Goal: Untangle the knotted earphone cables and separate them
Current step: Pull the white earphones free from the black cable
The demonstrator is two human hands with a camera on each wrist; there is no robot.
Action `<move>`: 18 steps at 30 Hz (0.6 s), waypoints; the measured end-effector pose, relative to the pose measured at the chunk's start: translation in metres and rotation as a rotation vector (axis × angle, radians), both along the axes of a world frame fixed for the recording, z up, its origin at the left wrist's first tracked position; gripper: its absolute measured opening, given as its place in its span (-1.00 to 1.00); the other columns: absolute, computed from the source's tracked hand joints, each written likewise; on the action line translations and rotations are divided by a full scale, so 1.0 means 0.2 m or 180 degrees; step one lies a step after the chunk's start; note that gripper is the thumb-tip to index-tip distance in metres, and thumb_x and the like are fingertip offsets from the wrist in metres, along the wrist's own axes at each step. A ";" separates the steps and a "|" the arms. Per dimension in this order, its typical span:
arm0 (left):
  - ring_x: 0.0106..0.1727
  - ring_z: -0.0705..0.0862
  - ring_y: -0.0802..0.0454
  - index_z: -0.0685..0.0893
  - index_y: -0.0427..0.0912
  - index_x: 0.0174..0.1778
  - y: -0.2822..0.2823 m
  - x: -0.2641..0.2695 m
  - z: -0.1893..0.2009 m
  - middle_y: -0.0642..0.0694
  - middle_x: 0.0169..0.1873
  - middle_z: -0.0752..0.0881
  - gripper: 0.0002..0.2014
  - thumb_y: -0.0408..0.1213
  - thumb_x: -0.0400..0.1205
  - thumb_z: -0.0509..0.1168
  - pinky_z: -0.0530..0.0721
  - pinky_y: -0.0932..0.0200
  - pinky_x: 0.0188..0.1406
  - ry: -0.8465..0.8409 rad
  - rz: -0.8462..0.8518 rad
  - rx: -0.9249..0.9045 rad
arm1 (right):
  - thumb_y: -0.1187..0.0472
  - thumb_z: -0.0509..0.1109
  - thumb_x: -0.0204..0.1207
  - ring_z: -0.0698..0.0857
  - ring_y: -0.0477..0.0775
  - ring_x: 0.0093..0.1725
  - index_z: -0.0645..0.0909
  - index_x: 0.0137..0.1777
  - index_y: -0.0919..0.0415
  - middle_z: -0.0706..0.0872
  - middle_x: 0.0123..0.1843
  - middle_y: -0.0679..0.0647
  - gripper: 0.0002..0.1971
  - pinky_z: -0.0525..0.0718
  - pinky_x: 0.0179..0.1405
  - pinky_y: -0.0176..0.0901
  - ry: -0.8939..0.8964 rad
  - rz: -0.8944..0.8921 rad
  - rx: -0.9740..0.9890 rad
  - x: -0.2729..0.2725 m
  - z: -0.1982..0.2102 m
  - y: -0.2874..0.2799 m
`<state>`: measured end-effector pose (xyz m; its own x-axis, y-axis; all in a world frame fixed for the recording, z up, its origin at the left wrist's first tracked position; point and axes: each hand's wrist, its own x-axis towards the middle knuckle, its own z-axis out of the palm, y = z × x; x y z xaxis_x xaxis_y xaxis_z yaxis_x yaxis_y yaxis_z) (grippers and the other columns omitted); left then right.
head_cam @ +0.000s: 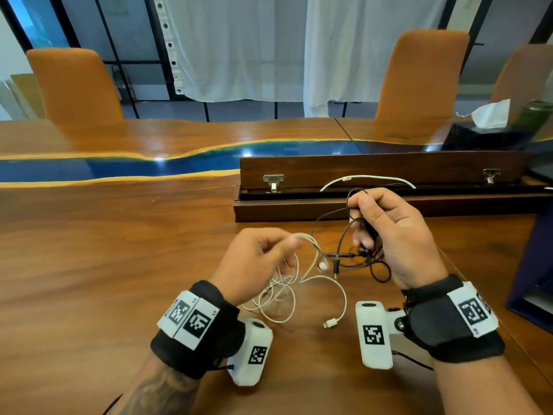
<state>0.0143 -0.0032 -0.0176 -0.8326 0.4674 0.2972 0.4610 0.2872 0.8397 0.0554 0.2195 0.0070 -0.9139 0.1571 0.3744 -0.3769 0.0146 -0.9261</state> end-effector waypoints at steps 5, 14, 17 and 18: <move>-0.18 0.77 -0.16 0.75 -0.20 0.00 -0.08 -0.05 0.04 -0.16 -0.28 0.77 -0.76 -0.28 0.80 0.17 0.76 -0.01 -0.05 -0.0015 0.0592 0.1295 | 0.11 0.41 0.69 0.58 -0.18 -0.39 0.76 -0.01 0.07 0.68 -0.37 -0.15 -0.88 0.53 -0.30 -0.19 -0.0506 -0.0450 0.1097 -0.02 -0.08 0.06; -0.51 0.36 0.17 0.77 -0.12 -0.07 -0.27 -0.17 0.03 0.15 -0.56 0.43 -0.73 -0.23 0.81 0.18 0.45 0.21 -0.48 -0.0288 0.1408 0.1532 | 0.11 0.48 0.64 0.72 -0.20 -0.13 0.78 -0.17 0.04 0.82 -0.19 -0.05 -0.85 0.59 -0.08 -0.26 -0.0678 -0.0723 0.1720 -0.03 -0.11 0.10; -0.51 0.37 0.17 0.81 -0.05 -0.15 -0.28 -0.18 0.00 0.20 -0.62 0.47 -0.74 -0.21 0.78 0.25 0.38 0.18 -0.43 -0.0020 0.1791 0.1134 | 0.14 0.46 0.65 0.71 -0.11 -0.14 0.76 -0.15 0.10 0.80 -0.20 0.06 -0.85 0.54 -0.19 -0.35 -0.0600 -0.1100 0.1586 -0.03 -0.10 0.12; -0.51 0.38 0.17 0.81 -0.03 -0.16 -0.29 -0.19 0.00 0.19 -0.63 0.48 -0.75 -0.21 0.76 0.27 0.40 0.17 -0.39 0.0057 0.1918 0.1091 | 0.14 0.46 0.65 0.71 -0.06 -0.12 0.75 -0.14 0.10 0.80 -0.18 0.10 -0.87 0.53 -0.20 -0.32 -0.0661 -0.1189 0.1616 -0.03 -0.10 0.13</move>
